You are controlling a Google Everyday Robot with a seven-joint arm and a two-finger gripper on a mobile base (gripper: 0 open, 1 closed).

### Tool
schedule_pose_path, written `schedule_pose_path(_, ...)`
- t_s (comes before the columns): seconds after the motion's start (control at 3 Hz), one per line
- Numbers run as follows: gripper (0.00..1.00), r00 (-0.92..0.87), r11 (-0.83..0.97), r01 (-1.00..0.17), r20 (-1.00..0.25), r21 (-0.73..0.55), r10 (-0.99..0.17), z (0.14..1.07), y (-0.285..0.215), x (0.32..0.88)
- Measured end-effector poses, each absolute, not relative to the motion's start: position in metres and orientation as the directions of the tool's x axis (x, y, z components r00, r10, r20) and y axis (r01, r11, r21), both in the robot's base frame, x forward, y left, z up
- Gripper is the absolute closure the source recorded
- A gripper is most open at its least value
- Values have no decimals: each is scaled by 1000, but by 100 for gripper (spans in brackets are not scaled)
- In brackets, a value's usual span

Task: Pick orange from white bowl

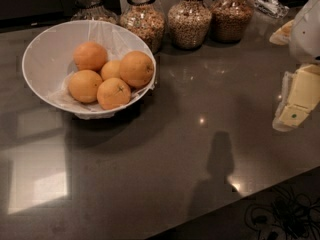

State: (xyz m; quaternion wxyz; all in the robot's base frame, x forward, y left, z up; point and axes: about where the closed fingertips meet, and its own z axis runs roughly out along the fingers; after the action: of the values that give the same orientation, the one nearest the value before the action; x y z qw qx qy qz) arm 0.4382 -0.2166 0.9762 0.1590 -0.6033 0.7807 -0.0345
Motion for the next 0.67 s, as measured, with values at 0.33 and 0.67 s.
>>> schedule_pose_path(0.33,0,-221,270,-931,-207,-246,-953,976,-217,438)
schedule_pose_path(0.67,0,-210,261,-932,-212,-251,-954,978,-213,443)
